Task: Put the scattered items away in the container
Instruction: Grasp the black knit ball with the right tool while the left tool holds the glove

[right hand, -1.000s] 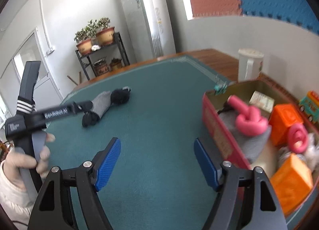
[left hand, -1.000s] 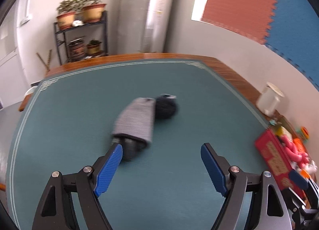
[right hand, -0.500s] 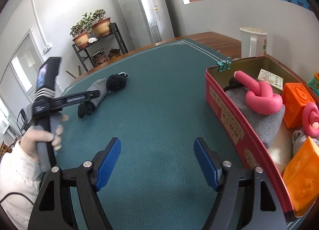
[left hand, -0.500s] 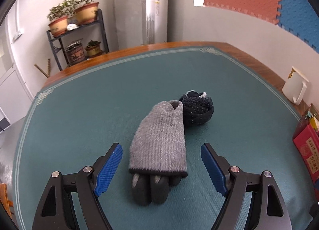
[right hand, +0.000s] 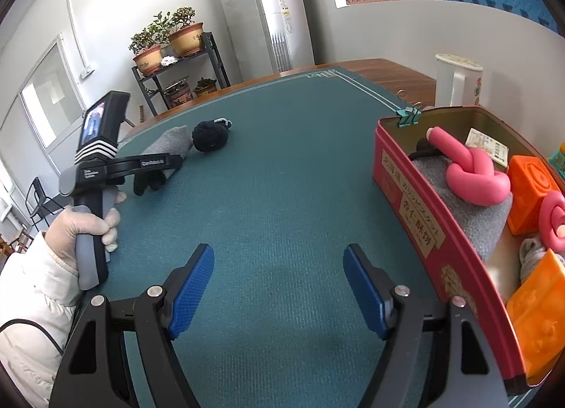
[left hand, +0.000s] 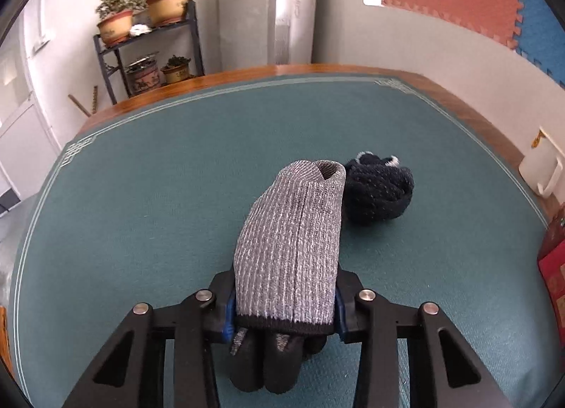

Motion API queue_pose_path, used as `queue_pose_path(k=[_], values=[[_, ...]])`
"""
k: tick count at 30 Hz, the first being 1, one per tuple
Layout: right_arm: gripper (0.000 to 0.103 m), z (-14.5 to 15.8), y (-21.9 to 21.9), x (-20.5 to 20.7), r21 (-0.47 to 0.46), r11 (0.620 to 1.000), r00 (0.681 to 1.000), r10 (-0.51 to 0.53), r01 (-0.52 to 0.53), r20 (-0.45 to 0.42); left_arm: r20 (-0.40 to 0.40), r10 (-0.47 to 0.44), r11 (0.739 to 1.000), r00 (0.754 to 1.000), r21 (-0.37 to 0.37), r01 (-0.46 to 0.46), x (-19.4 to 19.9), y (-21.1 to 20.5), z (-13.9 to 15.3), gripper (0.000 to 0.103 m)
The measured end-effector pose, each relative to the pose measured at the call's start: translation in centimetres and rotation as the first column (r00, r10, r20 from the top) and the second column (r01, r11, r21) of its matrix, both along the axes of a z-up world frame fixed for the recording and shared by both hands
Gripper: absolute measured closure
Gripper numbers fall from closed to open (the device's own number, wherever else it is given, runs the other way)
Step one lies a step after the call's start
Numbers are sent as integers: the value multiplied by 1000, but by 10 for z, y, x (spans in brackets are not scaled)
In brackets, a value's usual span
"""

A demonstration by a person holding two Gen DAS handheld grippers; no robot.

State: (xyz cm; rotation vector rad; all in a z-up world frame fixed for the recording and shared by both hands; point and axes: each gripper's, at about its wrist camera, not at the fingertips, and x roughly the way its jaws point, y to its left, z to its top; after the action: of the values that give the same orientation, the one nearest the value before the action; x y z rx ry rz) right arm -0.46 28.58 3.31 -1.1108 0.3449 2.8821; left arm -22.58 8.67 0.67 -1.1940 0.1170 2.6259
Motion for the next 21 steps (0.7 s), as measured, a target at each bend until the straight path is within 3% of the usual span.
queue_pose_path(k=[10,21], values=[[24,-2,-2,-2,26,1000,1000,9,-9,4,-45,62,998,997,-5,-63,29,-16,18,62],[24,-4,-3,-2,30,999,1000,14,-14,-2,-78,111,994,991,-12,-113,86,-44,31,62]])
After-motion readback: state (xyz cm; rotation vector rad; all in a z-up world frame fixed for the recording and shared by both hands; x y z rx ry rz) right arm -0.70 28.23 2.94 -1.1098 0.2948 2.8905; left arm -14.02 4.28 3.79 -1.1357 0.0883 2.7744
